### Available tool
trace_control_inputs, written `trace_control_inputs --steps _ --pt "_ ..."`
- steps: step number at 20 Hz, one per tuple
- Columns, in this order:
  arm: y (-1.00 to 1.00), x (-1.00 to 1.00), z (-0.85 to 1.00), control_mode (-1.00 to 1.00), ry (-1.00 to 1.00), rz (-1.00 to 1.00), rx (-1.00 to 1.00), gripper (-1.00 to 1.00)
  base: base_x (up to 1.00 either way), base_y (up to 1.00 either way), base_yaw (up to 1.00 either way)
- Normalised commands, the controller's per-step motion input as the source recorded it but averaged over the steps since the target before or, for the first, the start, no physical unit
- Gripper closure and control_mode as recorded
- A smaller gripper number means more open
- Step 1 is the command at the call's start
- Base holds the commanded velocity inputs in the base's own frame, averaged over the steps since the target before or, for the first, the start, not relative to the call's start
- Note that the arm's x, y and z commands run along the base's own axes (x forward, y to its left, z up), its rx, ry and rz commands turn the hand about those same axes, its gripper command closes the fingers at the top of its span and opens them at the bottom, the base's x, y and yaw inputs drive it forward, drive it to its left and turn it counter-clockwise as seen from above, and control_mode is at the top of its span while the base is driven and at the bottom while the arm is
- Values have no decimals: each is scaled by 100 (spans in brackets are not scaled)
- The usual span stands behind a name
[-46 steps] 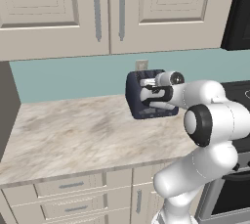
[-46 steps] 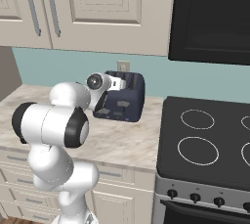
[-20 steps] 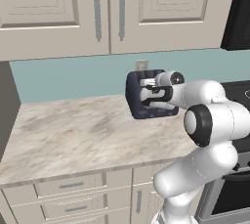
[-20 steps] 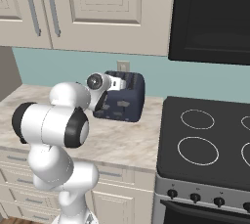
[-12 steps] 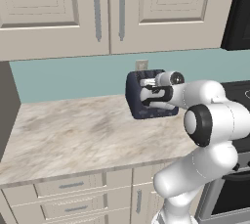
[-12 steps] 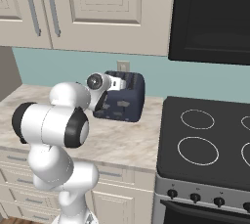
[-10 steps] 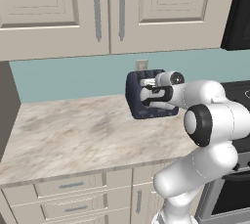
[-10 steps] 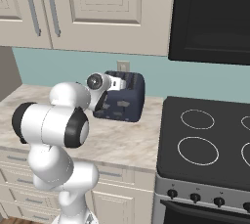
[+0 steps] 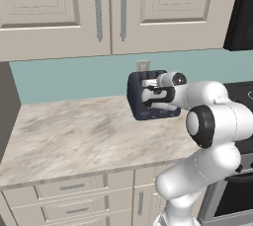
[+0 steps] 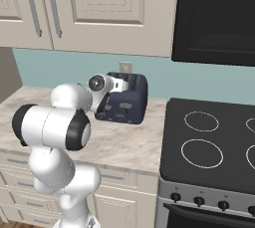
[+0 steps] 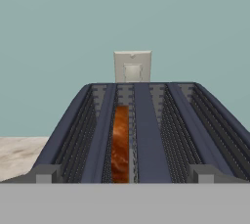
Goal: Start the toaster. Once the lever pops up, take the bread to the plate on the dining counter.
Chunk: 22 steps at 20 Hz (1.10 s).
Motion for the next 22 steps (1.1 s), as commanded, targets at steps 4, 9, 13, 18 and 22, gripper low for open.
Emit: trace_control_inputs --steps 4,9,13,18,22 --pt "0 0 0 -100 0 0 0 -100 0 0 0" --pt "0 0 0 -100 0 0 0 -100 0 0 0" --pt "0 0 0 -100 0 0 0 -100 0 0 0" --pt "0 0 0 -100 0 0 0 -100 0 0 0" --pt "0 0 0 -100 0 0 0 -100 0 0 0"
